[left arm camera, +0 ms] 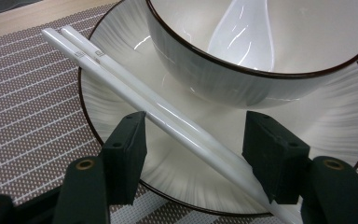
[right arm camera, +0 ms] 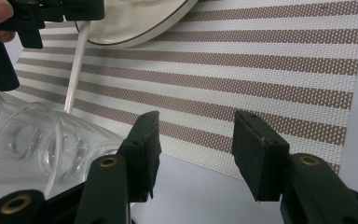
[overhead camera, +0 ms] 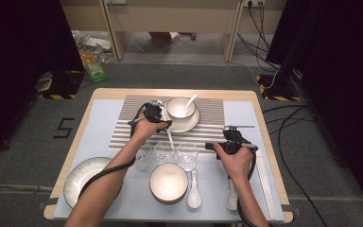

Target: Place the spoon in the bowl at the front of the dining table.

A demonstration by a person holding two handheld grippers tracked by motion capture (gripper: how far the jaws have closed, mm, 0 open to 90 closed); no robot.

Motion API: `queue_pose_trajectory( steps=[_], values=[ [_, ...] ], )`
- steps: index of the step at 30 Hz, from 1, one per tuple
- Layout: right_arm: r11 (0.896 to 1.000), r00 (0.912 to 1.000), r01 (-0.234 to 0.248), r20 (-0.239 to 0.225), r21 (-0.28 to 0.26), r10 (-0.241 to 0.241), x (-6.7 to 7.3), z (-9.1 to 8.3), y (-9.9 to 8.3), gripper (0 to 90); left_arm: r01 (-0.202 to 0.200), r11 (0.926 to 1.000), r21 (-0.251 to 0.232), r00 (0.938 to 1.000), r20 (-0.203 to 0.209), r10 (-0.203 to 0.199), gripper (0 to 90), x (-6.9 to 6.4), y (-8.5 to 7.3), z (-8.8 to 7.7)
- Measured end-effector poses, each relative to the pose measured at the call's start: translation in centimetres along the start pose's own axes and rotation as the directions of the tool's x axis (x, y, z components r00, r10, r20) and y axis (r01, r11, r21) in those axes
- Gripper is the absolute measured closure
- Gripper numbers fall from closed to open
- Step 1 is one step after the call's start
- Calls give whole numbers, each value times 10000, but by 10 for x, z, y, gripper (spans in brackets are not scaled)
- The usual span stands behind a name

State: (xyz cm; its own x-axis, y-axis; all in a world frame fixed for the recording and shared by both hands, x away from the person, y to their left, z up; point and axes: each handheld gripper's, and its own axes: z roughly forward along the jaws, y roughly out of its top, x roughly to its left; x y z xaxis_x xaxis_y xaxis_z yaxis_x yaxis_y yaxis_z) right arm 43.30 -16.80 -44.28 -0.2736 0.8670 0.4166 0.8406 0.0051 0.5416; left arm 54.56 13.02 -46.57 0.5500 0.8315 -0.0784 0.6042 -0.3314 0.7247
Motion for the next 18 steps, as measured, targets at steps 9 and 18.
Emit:
queue_pose_trajectory(
  steps=[9,18],
  values=[
    [10000,10000,20,-42,39,-20,-1,0,0,519,104,9999,57,9999,51,-104,450,4,2,0],
    [10000,10000,-34,-72,27,34,-2,0,0,519,61,9999,158,10000,20,-61,493,8,4,-2]
  ],
)
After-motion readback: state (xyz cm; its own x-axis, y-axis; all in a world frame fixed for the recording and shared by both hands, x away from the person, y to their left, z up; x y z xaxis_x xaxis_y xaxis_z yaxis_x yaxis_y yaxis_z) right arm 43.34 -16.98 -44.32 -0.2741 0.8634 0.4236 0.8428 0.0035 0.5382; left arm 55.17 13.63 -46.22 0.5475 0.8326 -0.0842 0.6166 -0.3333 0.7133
